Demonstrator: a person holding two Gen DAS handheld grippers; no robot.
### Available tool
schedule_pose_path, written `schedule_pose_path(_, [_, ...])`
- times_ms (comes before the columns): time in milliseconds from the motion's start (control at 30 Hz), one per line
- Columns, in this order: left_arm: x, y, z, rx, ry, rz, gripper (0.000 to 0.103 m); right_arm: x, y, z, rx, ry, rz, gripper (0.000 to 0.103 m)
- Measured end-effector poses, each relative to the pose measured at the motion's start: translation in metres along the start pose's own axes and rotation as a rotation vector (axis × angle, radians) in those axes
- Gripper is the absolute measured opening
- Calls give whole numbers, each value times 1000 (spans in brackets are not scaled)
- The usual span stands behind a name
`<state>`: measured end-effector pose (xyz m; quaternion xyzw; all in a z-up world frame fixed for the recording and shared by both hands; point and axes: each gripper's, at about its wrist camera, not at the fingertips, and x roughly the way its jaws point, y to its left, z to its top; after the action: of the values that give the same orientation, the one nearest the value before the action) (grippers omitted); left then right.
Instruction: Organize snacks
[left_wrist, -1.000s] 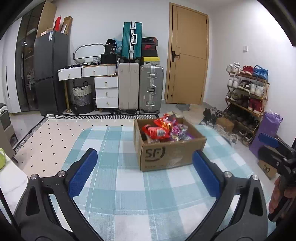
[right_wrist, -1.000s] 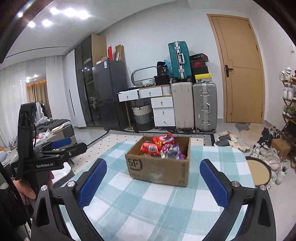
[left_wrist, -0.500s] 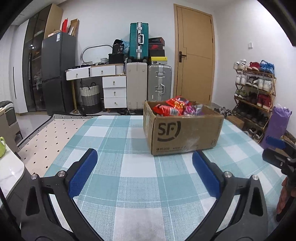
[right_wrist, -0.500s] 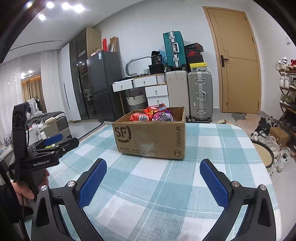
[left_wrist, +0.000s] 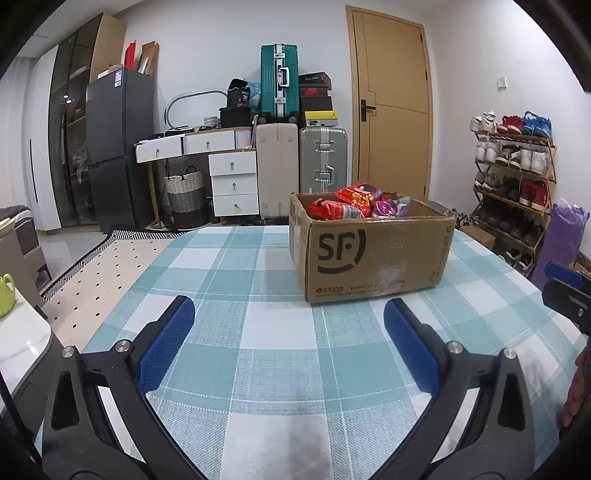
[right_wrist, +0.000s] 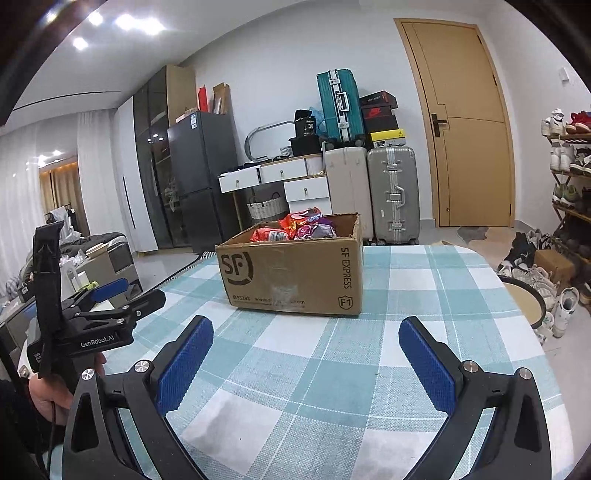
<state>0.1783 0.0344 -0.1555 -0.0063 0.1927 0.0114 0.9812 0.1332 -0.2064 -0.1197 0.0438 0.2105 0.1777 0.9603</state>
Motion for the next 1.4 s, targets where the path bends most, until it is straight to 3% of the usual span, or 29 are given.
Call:
schedule_pose_path(933, [-14,-5,2,31,-20,-50,102,-2,2,2,-19,-4,-7,103])
schedule_pose_path(1400, [-12,-2,0,26,-17,-34,102,-3,2,2,-17,-8,-9,103])
